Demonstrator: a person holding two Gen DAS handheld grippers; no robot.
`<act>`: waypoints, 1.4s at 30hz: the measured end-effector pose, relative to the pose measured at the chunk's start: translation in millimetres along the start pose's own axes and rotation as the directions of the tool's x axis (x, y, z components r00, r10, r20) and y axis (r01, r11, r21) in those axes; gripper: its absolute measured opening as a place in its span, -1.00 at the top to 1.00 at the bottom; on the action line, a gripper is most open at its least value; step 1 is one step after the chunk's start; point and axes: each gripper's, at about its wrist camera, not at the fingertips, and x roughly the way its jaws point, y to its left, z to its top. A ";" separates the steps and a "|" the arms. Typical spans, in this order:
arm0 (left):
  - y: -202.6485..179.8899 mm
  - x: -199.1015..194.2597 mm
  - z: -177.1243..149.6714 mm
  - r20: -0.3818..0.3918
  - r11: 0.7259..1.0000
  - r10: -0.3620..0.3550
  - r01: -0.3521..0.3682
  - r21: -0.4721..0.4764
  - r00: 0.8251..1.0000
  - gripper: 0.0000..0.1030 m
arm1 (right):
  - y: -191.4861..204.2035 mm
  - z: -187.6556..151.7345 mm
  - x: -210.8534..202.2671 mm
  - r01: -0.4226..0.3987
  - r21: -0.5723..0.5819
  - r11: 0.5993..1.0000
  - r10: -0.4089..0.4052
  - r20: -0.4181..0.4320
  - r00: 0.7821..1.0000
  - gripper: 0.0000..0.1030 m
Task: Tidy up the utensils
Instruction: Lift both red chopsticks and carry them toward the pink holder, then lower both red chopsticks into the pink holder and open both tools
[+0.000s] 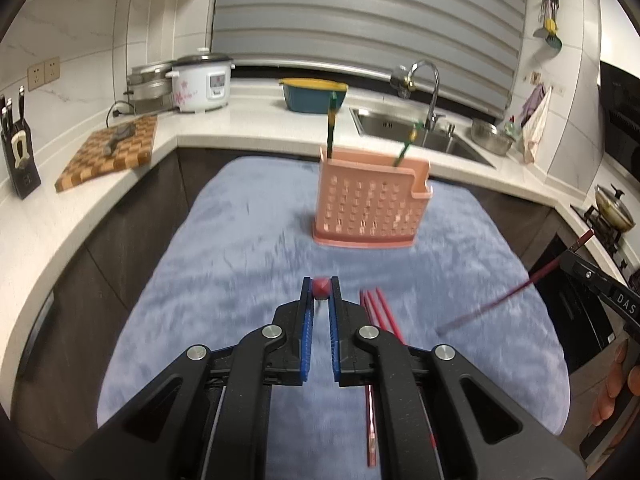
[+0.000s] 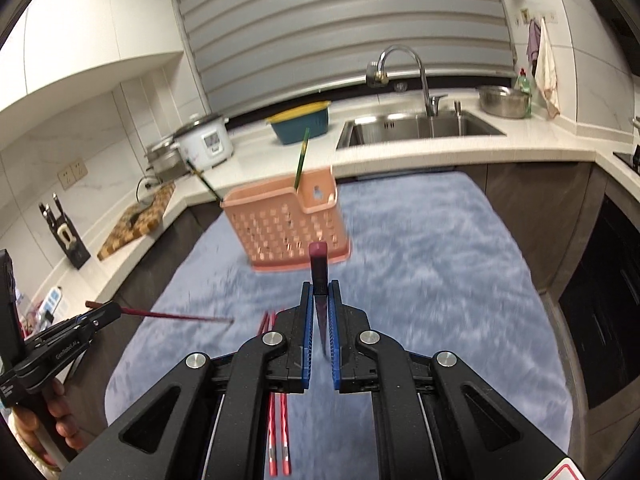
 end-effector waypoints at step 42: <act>-11.2 118.2 196.5 0.247 0.997 -0.064 0.070 -0.015 0.967 0.86 | 40.7 159.2 149.2 -0.084 0.051 0.995 0.075 0.146 0.986 0.87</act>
